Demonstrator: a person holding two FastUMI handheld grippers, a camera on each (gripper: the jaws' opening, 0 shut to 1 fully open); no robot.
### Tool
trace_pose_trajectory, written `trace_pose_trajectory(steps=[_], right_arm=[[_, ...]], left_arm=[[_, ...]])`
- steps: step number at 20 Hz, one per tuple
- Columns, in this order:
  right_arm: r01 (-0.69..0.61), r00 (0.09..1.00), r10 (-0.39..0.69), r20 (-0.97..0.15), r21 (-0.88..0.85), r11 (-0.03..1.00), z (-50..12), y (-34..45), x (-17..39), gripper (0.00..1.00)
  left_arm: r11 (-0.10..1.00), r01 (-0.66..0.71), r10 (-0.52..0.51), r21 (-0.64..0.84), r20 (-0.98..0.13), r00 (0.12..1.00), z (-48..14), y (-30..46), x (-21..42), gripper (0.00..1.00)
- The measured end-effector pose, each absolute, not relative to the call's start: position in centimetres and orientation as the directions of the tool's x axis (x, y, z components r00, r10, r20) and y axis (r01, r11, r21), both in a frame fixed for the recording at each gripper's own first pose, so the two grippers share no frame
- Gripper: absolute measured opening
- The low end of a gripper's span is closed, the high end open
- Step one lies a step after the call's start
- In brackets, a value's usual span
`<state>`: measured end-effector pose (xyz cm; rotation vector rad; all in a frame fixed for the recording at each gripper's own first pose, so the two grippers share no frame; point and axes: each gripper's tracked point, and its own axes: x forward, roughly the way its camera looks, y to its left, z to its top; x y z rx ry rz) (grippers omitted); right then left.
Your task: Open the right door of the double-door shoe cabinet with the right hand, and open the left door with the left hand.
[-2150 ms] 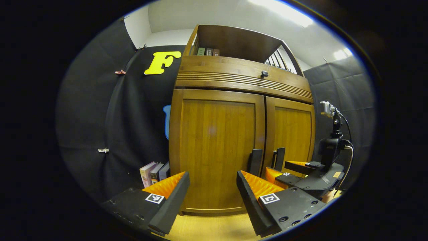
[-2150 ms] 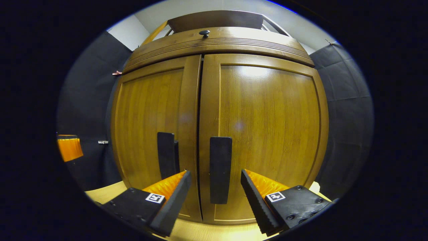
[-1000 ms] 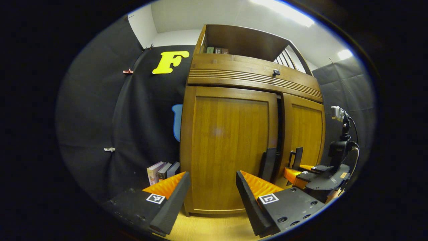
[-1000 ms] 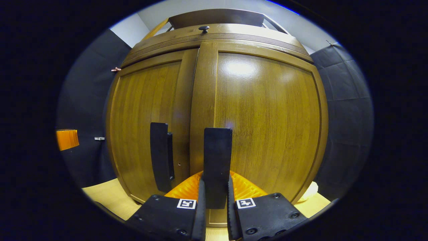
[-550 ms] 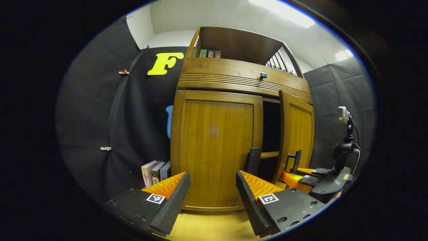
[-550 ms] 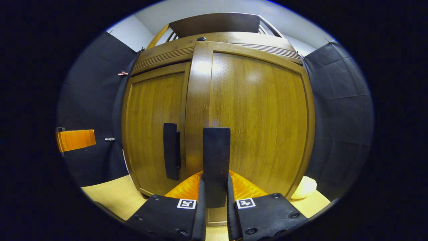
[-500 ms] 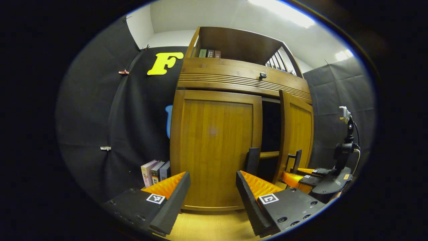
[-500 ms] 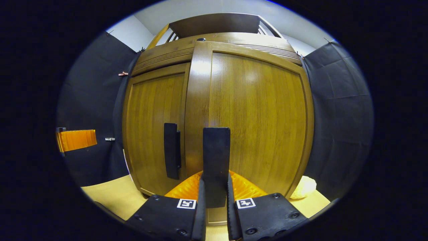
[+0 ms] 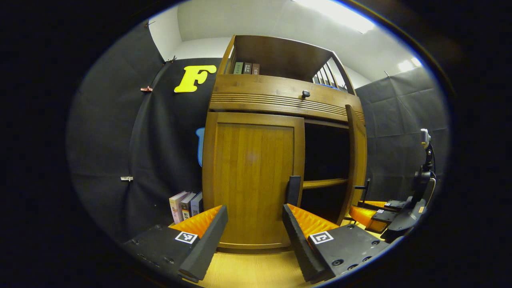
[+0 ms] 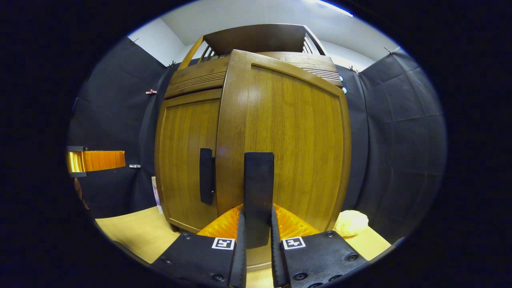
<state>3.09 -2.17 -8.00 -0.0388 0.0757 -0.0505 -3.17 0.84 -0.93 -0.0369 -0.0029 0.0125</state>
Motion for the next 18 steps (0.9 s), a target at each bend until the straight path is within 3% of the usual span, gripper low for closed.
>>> trace_pose_trajectory(steps=[3, 4, 8, 9, 10, 14, 16, 18], right_arm=[[0.065, 0.994, -0.069, -0.079, -0.049, 0.997, -7.9, -3.4, 1.1, 0.29], [0.071, 0.994, -0.075, -0.079, -0.053, 0.996, -8.1, -3.9, 0.5, 0.29], [0.107, 0.991, -0.112, -0.075, -0.07, 0.992, -7.6, -5.8, -1.8, 0.28], [0.117, 0.99, -0.123, -0.074, -0.074, 0.99, -7.5, -6.4, -2.4, 0.24], [0.129, 0.988, -0.135, -0.072, -0.075, 0.989, -7.3, -7.0, -2.9, 0.28], [0.179, 0.981, -0.184, -0.061, -0.077, 0.981, -6.9, -9.6, -5.0, 0.28], [0.186, 0.98, -0.191, -0.053, -0.092, 0.978, -6.7, -10.7, -5.8, 0.23], [0.194, 0.978, -0.201, -0.05, -0.112, 0.975, -6.5, -11.8, -6.4, 0.23]], left_arm=[[0.999, 0.0, 0.0, -0.044, 0.003, 1.0, -1.0, 0.4, -3.8, 0.86], [0.999, 0.007, -0.007, -0.045, 0.005, 1.0, -1.1, 0.2, -3.9, 0.82], [0.998, 0.044, -0.044, -0.044, -0.003, 0.999, -1.5, -1.2, -4.3, 0.86], [0.998, 0.051, -0.052, -0.042, -0.007, 0.999, -1.7, -1.5, -4.5, 0.86], [0.997, 0.059, -0.059, -0.04, -0.01, 0.998, -1.9, -1.8, -4.5, 0.86], [0.996, 0.083, -0.084, -0.033, -0.022, 0.996, -2.3, -3.3, -4.9, 0.86], [0.996, 0.083, -0.083, -0.021, -0.032, 0.996, -2.5, -3.7, -5.1, 0.82], [0.997, 0.075, -0.075, -0.018, -0.028, 0.997, -2.5, -3.8, -5.1, 0.86]])
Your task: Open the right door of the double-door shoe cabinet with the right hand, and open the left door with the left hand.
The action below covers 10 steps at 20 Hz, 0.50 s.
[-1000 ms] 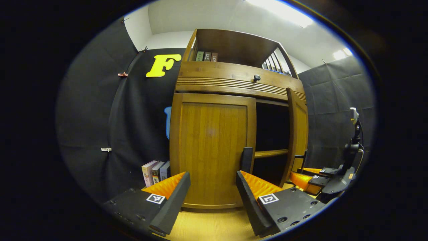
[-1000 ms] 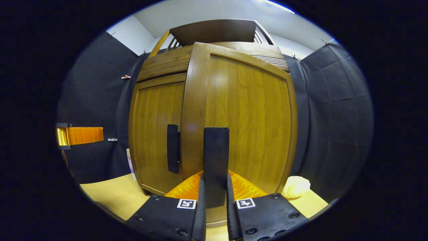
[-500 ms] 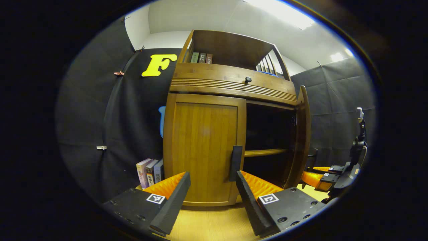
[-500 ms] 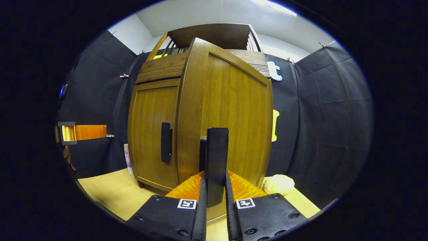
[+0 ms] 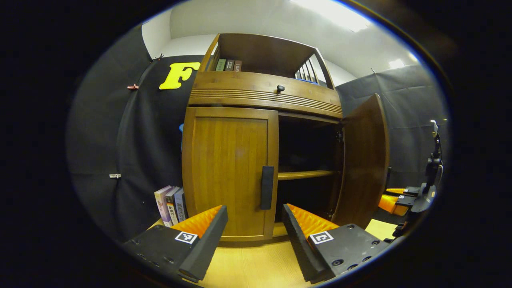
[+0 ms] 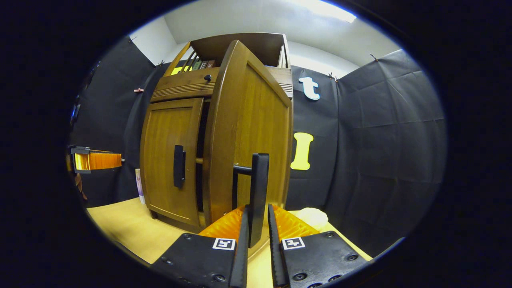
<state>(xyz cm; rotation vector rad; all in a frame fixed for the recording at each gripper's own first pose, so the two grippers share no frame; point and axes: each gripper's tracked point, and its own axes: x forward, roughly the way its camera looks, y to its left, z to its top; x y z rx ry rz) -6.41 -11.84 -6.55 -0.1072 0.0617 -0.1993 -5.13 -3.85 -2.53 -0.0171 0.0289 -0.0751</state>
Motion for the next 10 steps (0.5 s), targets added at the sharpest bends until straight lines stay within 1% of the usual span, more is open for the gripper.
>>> trace_pose_trajectory(steps=[1, 3, 5, 6, 7, 8, 9, 10], right_arm=[[0.189, 0.979, -0.196, -0.052, -0.123, 0.974, -6.5, -12.1, -6.7, 0.28], [0.196, 0.977, -0.205, -0.052, -0.147, 0.97, -6.5, -13.2, -7.6, 0.23], [0.203, 0.976, -0.213, -0.049, -0.157, 0.967, -6.5, -14.1, -8.0, 0.21], [0.202, 0.976, -0.212, -0.05, -0.154, 0.967, -6.5, -14.4, -8.2, 0.25], [0.204, 0.976, -0.213, -0.05, -0.147, 0.968, -6.4, -14.9, -8.5, 0.14], [0.204, 0.976, -0.213, -0.051, -0.137, 0.969, -6.4, -15.5, -8.6, 0.23], [0.205, 0.976, -0.213, -0.054, -0.128, 0.97, -6.4, -16.0, -8.9, 0.14], [0.208, 0.975, -0.216, -0.057, -0.122, 0.97, -6.4, -16.7, -9.2, 0.2]], left_arm=[[0.997, 0.074, -0.075, -0.023, -0.028, 0.997, -2.5, -4.0, -5.2, 0.86], [0.997, 0.076, -0.077, -0.033, -0.031, 0.997, -2.7, -4.5, -5.0, 0.86], [0.997, 0.074, -0.076, -0.036, -0.033, 0.997, -3.0, -4.8, -4.7, 0.86], [0.997, 0.074, -0.075, -0.035, -0.031, 0.997, -3.0, -5.1, -4.5, 0.86], [0.997, 0.071, -0.072, -0.034, -0.027, 0.997, -3.1, -5.4, -4.1, 0.86], [0.997, 0.066, -0.066, -0.03, -0.023, 0.998, -3.2, -5.5, -3.7, 0.86], [0.998, 0.06, -0.06, -0.024, -0.021, 0.998, -3.3, -5.7, -3.1, 0.86], [0.998, 0.055, -0.055, -0.017, -0.019, 0.998, -3.5, -5.9, -2.4, 0.86]])
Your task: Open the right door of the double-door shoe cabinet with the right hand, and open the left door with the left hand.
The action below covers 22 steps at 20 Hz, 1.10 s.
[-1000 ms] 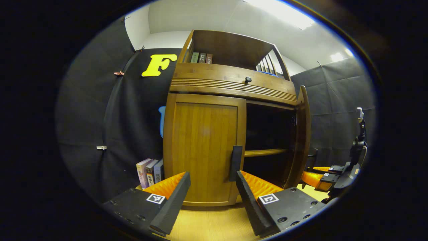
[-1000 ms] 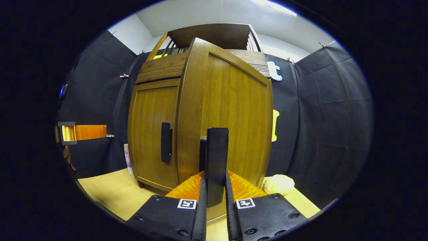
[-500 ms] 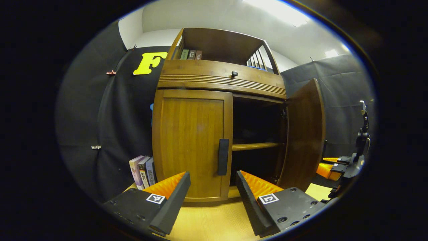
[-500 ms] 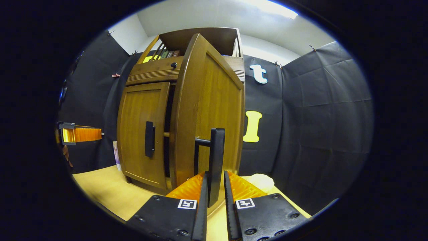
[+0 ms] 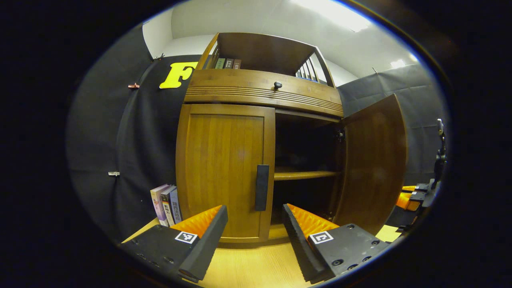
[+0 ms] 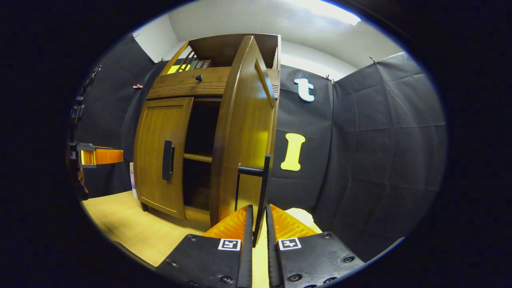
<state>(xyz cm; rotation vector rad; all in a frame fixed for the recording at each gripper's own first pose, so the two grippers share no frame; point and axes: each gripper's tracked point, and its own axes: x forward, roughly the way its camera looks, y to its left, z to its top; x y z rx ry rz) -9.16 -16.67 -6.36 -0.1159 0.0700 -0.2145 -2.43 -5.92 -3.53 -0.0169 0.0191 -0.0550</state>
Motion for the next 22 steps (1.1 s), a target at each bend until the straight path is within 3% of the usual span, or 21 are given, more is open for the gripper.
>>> trace_pose_trajectory(steps=[1, 3, 4, 6, 7, 8, 12, 15, 16, 17, 22], right_arm=[[0.218, 0.973, -0.226, -0.055, -0.119, 0.969, -6.3, -17.3, -9.5, 0.18], [0.244, 0.967, -0.251, -0.044, -0.127, 0.962, -6.0, -18.7, -10.1, 0.18], [0.246, 0.967, -0.253, -0.04, -0.13, 0.961, -6.0, -19.1, -10.4, 0.13], [0.242, 0.967, -0.249, -0.045, -0.125, 0.962, -6.0, -19.7, -10.8, 0.18], [0.245, 0.967, -0.253, -0.044, -0.133, 0.96, -6.0, -20.0, -10.9, 0.14], [0.246, 0.967, -0.253, -0.041, -0.132, 0.96, -5.8, -20.2, -11.0, 0.18], [0.283, 0.956, -0.292, -0.044, -0.138, 0.949, -5.8, -21.9, -12.4, 0.18], [0.363, 0.93, -0.367, -0.009, -0.127, 0.923, -4.9, -24.3, -14.6, 0.18], [0.358, 0.933, -0.36, 0.001, -0.099, 0.928, -4.5, -24.2, -15.2, 0.13], [0.353, 0.936, -0.353, 0.004, -0.067, 0.933, -4.3, -24.1, -15.5, 0.18], [0.341, 0.94, -0.339, 0.033, -0.087, 0.936, -4.2, -23.6, -16.5, 0.18]], left_arm=[[0.999, 0.049, -0.049, -0.014, -0.02, 0.999, -3.8, -6.1, -1.7, 0.82], [0.999, 0.048, -0.048, -0.004, -0.04, 0.998, -4.8, -6.6, -0.1, 0.86], [0.999, 0.05, -0.05, -0.003, -0.052, 0.997, -5.3, -6.9, 0.6, 0.86], [0.998, 0.055, -0.056, -0.01, -0.066, 0.996, -5.9, -7.4, 2.2, 0.91], [0.998, 0.056, -0.057, -0.017, -0.064, 0.996, -6.0, -7.6, 2.9, 0.86], [0.998, 0.053, -0.054, -0.023, -0.061, 0.997, -6.1, -7.7, 3.6, 0.86], [0.999, 0.04, -0.04, -0.009, -0.058, 0.998, -6.7, -8.2, 6.2, 0.85], [1.0, 0.031, -0.031, -0.001, -0.029, 0.999, -6.5, -8.3, 7.8, 0.85], [1.0, 0.025, -0.025, 0.001, -0.015, 1.0, -6.4, -8.3, 8.4, 0.85], [1.0, 0.021, -0.021, 0.008, -0.004, 1.0, -6.1, -8.3, 8.9, 0.82], [0.999, -0.016, 0.014, 0.028, 0.044, 0.999, -5.9, -8.2, 11.4, 0.85]])
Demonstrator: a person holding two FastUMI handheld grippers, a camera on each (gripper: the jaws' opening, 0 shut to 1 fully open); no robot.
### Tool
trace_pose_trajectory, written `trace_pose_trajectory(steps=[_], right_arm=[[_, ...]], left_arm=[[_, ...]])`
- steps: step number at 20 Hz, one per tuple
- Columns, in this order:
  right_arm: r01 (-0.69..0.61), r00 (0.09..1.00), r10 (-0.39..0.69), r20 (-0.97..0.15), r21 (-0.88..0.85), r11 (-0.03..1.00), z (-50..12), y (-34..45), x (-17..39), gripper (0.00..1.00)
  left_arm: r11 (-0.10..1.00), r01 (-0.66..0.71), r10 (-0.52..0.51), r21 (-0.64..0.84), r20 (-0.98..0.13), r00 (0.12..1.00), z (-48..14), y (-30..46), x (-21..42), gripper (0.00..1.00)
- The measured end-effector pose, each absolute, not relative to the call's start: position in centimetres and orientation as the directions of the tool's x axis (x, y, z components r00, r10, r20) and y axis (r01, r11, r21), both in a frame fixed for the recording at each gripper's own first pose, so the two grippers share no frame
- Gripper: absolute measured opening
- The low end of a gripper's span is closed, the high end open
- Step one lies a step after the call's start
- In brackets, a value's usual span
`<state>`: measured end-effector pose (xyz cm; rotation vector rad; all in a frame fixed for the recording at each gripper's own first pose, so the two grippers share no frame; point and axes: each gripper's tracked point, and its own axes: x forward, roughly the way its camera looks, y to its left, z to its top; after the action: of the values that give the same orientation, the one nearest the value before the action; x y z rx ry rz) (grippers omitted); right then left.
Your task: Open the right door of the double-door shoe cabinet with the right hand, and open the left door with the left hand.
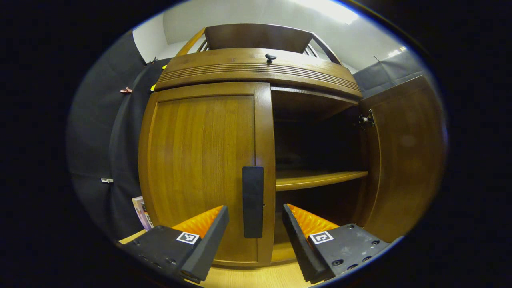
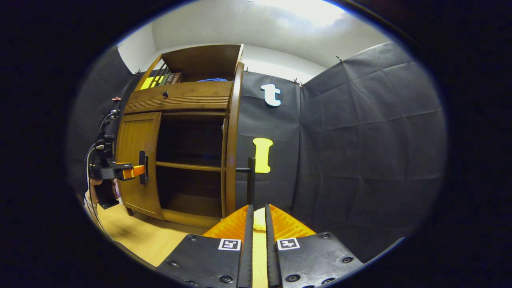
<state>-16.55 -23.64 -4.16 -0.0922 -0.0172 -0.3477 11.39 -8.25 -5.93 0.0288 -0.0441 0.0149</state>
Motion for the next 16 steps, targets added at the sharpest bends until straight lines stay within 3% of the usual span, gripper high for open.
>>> trace_pose_trajectory(steps=[1, 5, 6, 10, 13, 14, 15, 16], right_arm=[[0.322, 0.947, -0.321, 0.03, -0.09, 0.942, -4.3, -23.1, -16.5, 0.33], [0.293, 0.956, -0.291, 0.03, -0.123, 0.948, -4.6, -22.3, -16.4, 0.92], [0.287, 0.958, -0.286, 0.024, -0.129, 0.949, -4.7, -22.1, -16.5, 0.97], [0.283, 0.959, -0.284, 0.0, -0.095, 0.954, -5.2, -22.5, -16.1, 0.98], [0.295, 0.955, -0.296, -0.001, -0.062, 0.953, -5.2, -23.2, -15.6, 0.96], [0.301, 0.953, -0.302, -0.004, -0.062, 0.952, -5.3, -23.4, -15.5, 0.99], [0.31, 0.95, -0.311, -0.01, -0.065, 0.949, -5.5, -23.7, -15.4, 0.95], [0.319, 0.947, -0.321, -0.015, -0.068, 0.945, -5.8, -24.0, -15.4, 0.95]], left_arm=[[0.999, -0.028, 0.027, 0.032, 0.049, 0.998, -6.0, -8.0, 11.9, 0.82], [0.998, -0.05, 0.048, 0.026, 0.049, 0.998, -6.7, -7.7, 14.1, 0.84], [0.999, -0.046, 0.045, 0.014, 0.049, 0.998, -6.9, -7.8, 14.6, 0.82], [0.998, -0.057, 0.057, 0.009, 0.034, 0.998, -7.7, -7.4, 16.0, 0.74], [0.998, -0.066, 0.065, 0.018, 0.027, 0.998, -8.0, -7.1, 16.5, 0.52], [0.998, -0.062, 0.062, 0.01, 0.03, 0.998, -7.9, -7.4, 16.6, 0.45], [0.998, -0.061, 0.061, 0.012, 0.027, 0.998, -7.9, -7.4, 16.6, 0.38], [0.998, -0.06, 0.06, 0.013, 0.028, 0.998, -7.9, -7.3, 16.5, 0.36]])
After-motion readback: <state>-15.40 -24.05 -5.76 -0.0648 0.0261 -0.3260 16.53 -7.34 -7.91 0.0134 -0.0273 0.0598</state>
